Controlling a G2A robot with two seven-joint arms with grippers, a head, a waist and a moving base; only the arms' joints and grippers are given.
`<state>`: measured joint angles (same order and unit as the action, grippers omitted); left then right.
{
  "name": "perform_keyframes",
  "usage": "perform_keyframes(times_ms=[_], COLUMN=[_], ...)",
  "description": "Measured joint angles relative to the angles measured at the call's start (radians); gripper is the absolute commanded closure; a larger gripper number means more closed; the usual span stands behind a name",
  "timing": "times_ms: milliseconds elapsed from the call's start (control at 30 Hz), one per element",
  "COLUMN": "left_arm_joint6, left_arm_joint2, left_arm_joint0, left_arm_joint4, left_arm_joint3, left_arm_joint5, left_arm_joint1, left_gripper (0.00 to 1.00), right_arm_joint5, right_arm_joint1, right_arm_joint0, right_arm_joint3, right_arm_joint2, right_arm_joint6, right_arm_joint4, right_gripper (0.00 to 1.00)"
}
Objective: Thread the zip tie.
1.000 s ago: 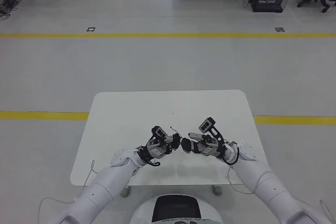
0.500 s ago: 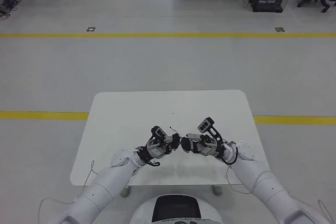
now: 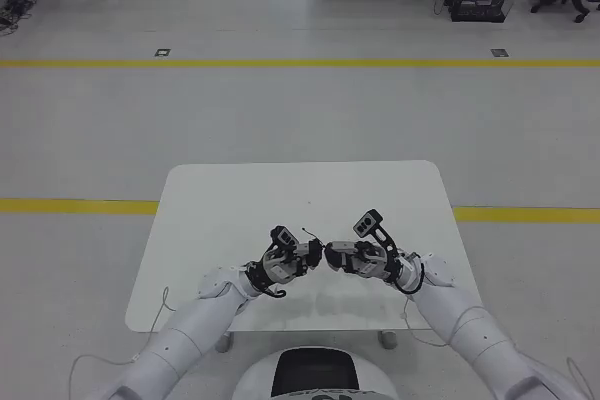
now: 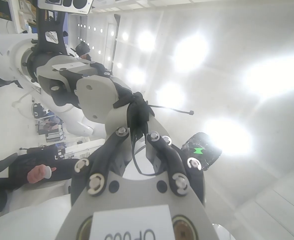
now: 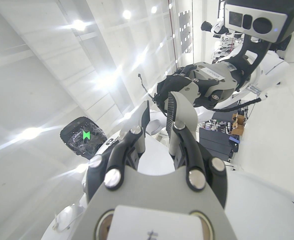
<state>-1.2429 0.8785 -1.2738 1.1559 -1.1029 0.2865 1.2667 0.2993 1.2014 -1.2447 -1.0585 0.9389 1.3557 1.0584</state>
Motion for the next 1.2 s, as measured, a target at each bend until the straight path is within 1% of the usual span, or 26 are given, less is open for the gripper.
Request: perform_keyframes(times_ms=[300,567,1200], left_arm_joint6=[-0.003,-0.003,0.000], left_arm_joint2=[0.004,0.007,0.010], left_arm_joint0=[-0.002,-0.003,-0.005], left_arm_joint4=[-0.005,-0.008,-0.012], left_arm_joint3=[0.001,0.003,0.004], left_arm_joint5=[-0.002,-0.004,-0.010], left_arm_joint1=[0.002,0.004,0.006], left_gripper=[1.00,1.00,1.00], right_arm_joint5=[-0.005,-0.010,-0.011], right_arm_joint1=[0.005,0.009,0.012], right_arm_joint0=[-0.006,-0.012,-0.024], right_arm_joint3=[-0.001,-0.001,-0.002], right_arm_joint2=[0.013,0.025,0.057], right_arm_joint6=[-0.001,-0.003,-0.017], right_arm_joint4=[-0.017,-0.031,-0.088], right_gripper=[0.91,1.00,1.00])
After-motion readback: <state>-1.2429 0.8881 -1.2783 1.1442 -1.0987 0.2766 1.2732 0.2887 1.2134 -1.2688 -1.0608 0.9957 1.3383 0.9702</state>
